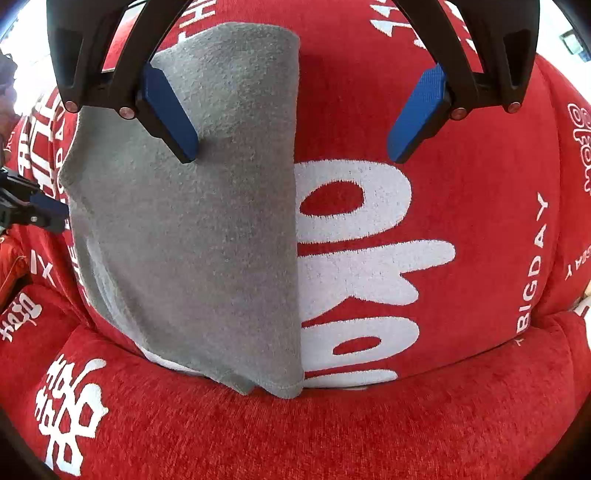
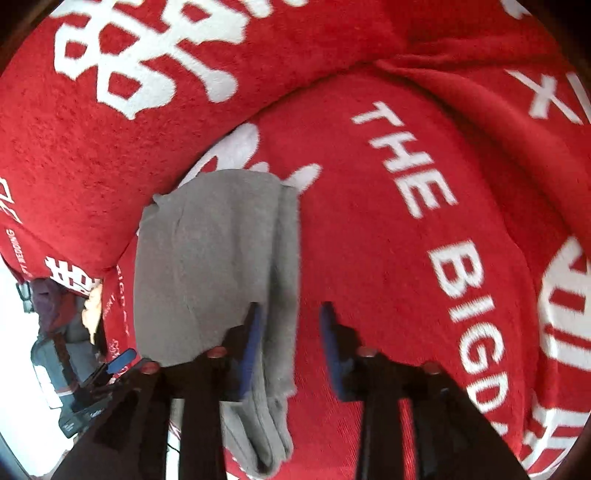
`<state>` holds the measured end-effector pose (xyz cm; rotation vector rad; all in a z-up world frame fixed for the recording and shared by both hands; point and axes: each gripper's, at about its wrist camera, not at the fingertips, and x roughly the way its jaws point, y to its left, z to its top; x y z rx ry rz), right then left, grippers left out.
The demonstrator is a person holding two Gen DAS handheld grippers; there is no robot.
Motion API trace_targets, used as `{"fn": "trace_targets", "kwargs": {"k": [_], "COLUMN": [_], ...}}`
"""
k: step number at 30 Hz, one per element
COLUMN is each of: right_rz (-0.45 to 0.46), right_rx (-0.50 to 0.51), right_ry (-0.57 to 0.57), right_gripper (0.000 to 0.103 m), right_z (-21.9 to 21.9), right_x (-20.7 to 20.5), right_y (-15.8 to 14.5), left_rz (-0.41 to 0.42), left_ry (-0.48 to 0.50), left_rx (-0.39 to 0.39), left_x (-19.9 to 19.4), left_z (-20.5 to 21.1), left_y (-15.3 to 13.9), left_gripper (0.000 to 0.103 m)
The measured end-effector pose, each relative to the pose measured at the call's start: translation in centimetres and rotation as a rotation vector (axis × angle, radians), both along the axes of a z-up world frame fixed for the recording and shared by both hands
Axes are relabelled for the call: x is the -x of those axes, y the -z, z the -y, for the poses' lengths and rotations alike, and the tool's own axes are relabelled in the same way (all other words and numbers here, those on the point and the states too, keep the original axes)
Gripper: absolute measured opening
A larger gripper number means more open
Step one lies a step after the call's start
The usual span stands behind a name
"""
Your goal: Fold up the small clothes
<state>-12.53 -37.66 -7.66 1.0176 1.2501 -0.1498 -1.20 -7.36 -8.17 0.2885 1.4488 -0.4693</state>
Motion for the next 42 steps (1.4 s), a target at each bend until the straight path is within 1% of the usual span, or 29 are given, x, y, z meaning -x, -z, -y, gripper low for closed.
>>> {"fn": "trace_targets", "kwargs": {"k": [2,6,8,10,12,15,17,22,24,26,29,32,34,38,39,40,41,42], "right_rz": [0.013,0.035,0.045,0.059,0.069,0.071,0.069,0.091,0.111,0.138,0.17,0.205,0.224,0.226,0.218,0.214,0.206,0.184], "right_rx": [-0.026,-0.082,-0.106,-0.145,-0.167,-0.182,-0.199,-0.264,-0.299,-0.339,-0.373,-0.381,-0.391,-0.409,-0.411,-0.418,-0.424,-0.426], "right_ry": [0.016,0.031,0.031,0.027,0.013,-0.016,-0.025,-0.025,-0.018,-0.019,-0.032,-0.06,-0.08,-0.08,-0.066,-0.052,-0.035,-0.025], "right_gripper": [0.052,0.053,0.054,0.056,0.06,0.06,0.06,0.061,0.061,0.061,0.061,0.061,0.061,0.061,0.061,0.06,0.052,0.037], "right_z": [0.3,0.7,0.4,0.0,0.0,0.0,0.2,0.6,0.7,0.7,0.8,0.5,0.0,-0.9,-1.1,-1.2,-1.2,-1.3], "right_x": [0.7,1.2,0.8,0.2,-0.1,-0.5,-0.4,-0.4,-0.5,-0.9,-1.6,-2.8,-3.9,-5.0,-5.2,-5.5,-5.4,-5.3], "right_y": [0.1,0.8,1.2,1.7,2.1,2.6,3.0,4.0,4.4,5.0,5.6,5.9,6.1,6.3,6.4,6.5,6.7,7.0], "left_rz": [0.012,0.015,0.01,-0.004,-0.015,-0.062,-0.113,-0.2,-0.261,-0.291,-0.298,-0.303,-0.294,-0.288,-0.275,-0.259,-0.24,-0.229], "left_ry": [0.005,0.018,0.03,0.054,0.069,0.065,0.061,0.092,0.107,0.133,0.157,0.157,0.144,0.133,0.133,0.129,0.121,0.108], "left_rx": [-0.014,-0.016,-0.014,0.015,0.077,0.146,0.196,0.255,0.298,0.319,0.317,0.329,0.317,0.273,0.257,0.245,0.236,0.241], "left_x": [0.2,0.4,0.4,0.1,-0.6,-1.9,-2.8,-3.3,-3.3,-3.1,-2.5,-1.9,-1.7,-1.5,-1.4,-1.2,-1.1,-1.0], "left_z": [0.0,0.4,0.6,0.8,0.4,-0.6,-1.2,-1.5,-0.9,0.0,1.0,1.6,1.9,2.8,3.0,3.1,2.9,3.1], "left_y": [0.0,0.0,0.1,0.2,-0.1,0.2,0.7,1.8,2.5,2.9,3.2,3.2,3.3,3.7,3.6,3.5,3.3,3.2], "left_gripper": [0.102,0.102,0.102,0.102,0.102,0.102,0.102,0.102,0.102,0.102,0.102,0.102,0.102,0.102,0.099,0.094,0.092,0.084]}}
